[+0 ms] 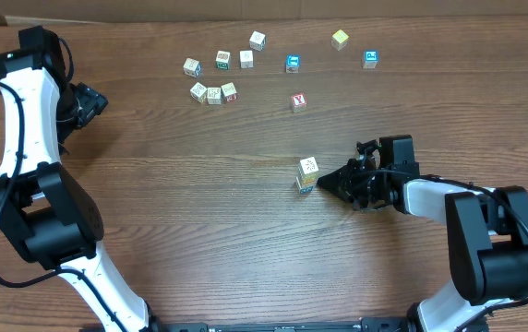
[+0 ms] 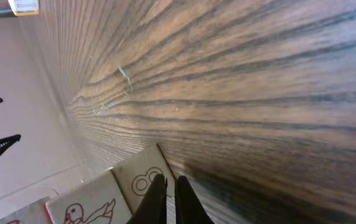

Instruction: Form a tower

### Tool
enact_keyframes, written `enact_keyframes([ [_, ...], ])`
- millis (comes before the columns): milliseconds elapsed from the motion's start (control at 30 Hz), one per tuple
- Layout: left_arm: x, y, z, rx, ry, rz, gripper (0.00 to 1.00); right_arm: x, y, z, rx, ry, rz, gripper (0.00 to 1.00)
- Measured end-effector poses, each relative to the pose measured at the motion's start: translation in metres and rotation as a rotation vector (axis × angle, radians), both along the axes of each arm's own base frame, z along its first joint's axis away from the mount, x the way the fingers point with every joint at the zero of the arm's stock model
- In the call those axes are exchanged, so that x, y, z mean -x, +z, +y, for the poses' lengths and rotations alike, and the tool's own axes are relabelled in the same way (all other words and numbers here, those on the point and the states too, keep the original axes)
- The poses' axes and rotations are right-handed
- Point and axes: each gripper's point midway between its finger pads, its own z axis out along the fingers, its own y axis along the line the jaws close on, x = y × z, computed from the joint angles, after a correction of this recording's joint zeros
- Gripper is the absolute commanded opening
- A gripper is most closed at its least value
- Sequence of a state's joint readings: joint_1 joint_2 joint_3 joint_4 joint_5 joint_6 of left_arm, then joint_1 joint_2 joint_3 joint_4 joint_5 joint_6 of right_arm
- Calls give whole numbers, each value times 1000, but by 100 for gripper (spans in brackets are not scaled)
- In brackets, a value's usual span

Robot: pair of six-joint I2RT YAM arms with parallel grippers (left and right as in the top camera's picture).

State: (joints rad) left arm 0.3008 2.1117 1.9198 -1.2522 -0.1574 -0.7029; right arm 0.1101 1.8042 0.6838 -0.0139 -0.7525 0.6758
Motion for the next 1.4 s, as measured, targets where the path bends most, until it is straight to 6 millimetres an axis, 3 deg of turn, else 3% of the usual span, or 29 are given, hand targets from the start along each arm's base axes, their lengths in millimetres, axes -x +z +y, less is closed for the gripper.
enact_keyframes([
  [267,0,0,0,0,0,0,100,6,1,14,-3,40,0,4],
  [1400,0,0,0,0,0,0,100,8,-1,13,-6,23,28,4],
])
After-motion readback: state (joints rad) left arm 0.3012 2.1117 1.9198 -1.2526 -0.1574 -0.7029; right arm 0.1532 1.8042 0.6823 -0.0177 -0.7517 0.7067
